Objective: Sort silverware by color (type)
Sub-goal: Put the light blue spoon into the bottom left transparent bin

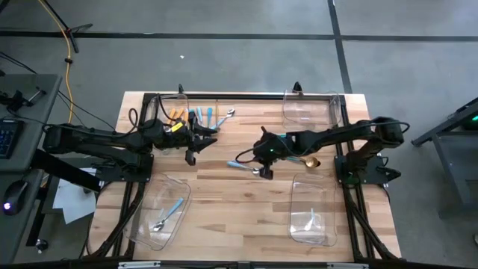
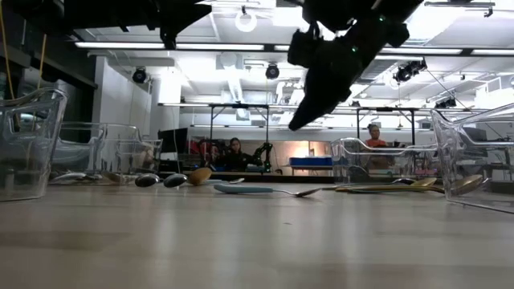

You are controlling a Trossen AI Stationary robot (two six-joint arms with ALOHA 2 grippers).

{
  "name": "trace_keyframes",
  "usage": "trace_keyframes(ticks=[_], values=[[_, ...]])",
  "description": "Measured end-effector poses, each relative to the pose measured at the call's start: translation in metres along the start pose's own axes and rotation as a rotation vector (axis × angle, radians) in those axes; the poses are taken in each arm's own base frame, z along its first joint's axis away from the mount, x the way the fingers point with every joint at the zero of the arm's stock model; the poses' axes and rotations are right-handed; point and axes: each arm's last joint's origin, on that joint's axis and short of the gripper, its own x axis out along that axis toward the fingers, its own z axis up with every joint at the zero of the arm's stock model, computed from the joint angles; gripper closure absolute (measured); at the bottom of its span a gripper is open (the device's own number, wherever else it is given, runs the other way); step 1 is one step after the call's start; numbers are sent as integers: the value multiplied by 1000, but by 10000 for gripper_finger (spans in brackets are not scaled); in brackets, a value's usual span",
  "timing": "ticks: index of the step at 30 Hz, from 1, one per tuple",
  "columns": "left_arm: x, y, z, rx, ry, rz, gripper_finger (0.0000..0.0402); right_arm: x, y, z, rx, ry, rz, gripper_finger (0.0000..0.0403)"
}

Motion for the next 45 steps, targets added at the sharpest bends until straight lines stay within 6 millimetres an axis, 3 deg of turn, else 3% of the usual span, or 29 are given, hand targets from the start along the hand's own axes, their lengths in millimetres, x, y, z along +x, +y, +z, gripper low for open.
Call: trace_keyframes(ticks=[8, 18, 25, 37, 45], values=[[0, 0, 0, 0, -2, 0, 269, 14, 7, 13, 1, -17, 45, 396], [0, 0, -1, 0, 12, 1, 269, 60, 9, -1, -69, 64, 35, 276], [0, 0, -1, 2, 12, 1, 269, 77, 4, -11, -65, 100, -14, 256], [0, 0, -1, 2, 9, 1, 269, 91, 3, -19, -67, 125, -59, 274], [0, 0, -1, 2, 10, 1, 269, 91, 5, -20, -81, 132, -43, 389]])
